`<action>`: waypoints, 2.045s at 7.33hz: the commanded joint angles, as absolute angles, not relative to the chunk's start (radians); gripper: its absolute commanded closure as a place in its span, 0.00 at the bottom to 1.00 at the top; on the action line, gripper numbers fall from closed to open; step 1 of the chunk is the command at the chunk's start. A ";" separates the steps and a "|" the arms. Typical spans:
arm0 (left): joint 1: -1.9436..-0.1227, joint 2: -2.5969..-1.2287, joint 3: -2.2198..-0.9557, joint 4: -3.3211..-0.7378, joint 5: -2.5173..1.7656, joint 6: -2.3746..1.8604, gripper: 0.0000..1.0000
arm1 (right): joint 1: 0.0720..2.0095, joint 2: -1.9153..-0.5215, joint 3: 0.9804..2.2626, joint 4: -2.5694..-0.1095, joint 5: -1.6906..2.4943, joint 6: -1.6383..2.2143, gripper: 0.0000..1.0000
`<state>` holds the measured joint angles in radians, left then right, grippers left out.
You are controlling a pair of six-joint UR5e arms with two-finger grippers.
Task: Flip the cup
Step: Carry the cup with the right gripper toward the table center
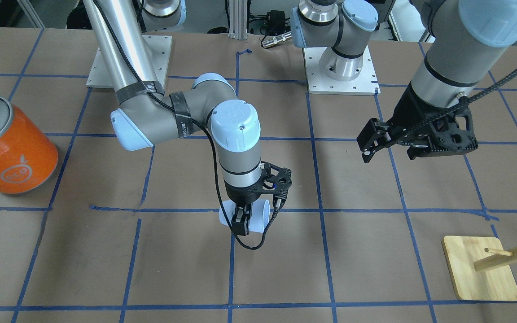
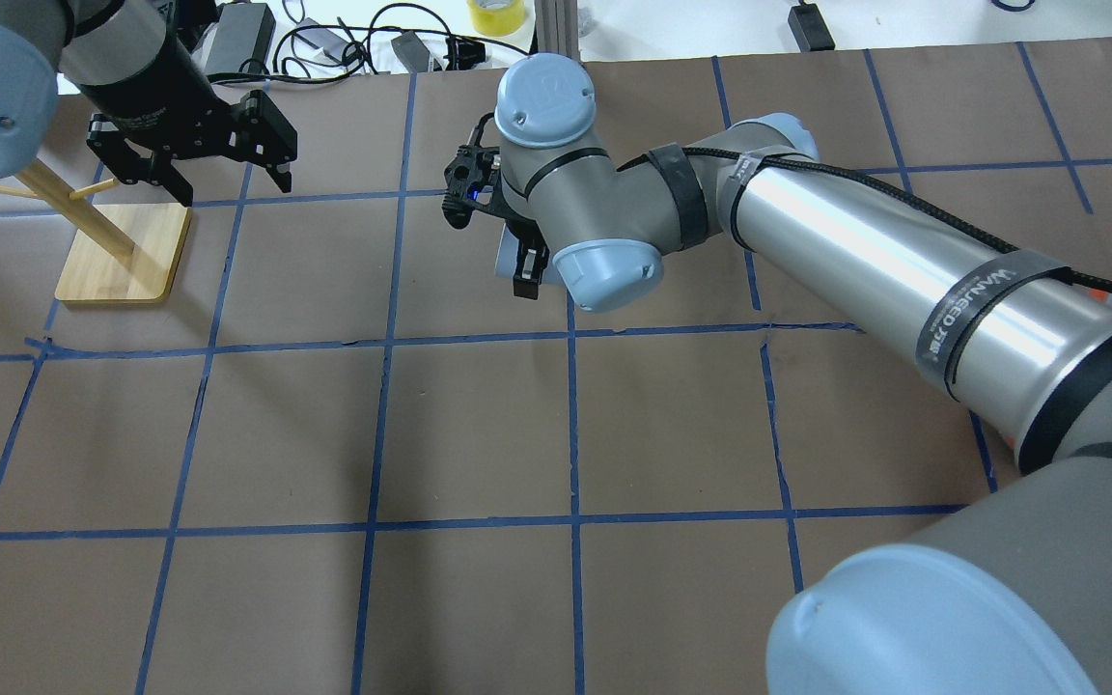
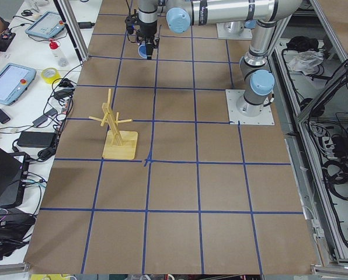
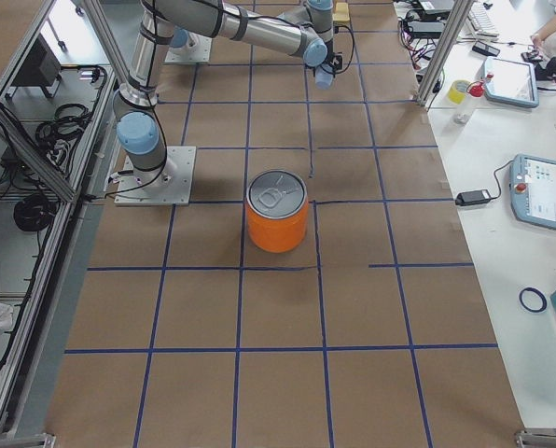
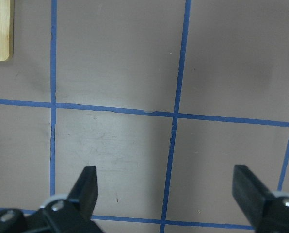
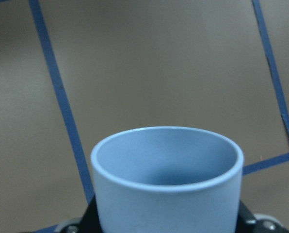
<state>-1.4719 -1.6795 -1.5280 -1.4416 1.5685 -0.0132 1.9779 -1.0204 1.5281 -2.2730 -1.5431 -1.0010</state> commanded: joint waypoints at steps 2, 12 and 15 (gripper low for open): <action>-1.454 -1.672 -1.534 -1.462 1.598 -0.012 0.00 | 1.997 -1.026 1.581 -2.267 -1.532 -1.160 0.74; -1.450 -1.675 -1.569 -1.425 1.597 -0.012 0.00 | 2.011 -0.966 1.589 -2.321 -1.531 -1.135 0.36; -1.450 -1.675 -1.569 -1.425 1.595 -0.012 0.00 | 2.011 -0.969 1.588 -2.321 -1.546 -1.146 0.00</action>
<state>-1.4496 -1.6751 -1.5692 -1.4251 1.5955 -0.0123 2.0111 -0.9678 1.5890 -2.3209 -1.5376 -1.1401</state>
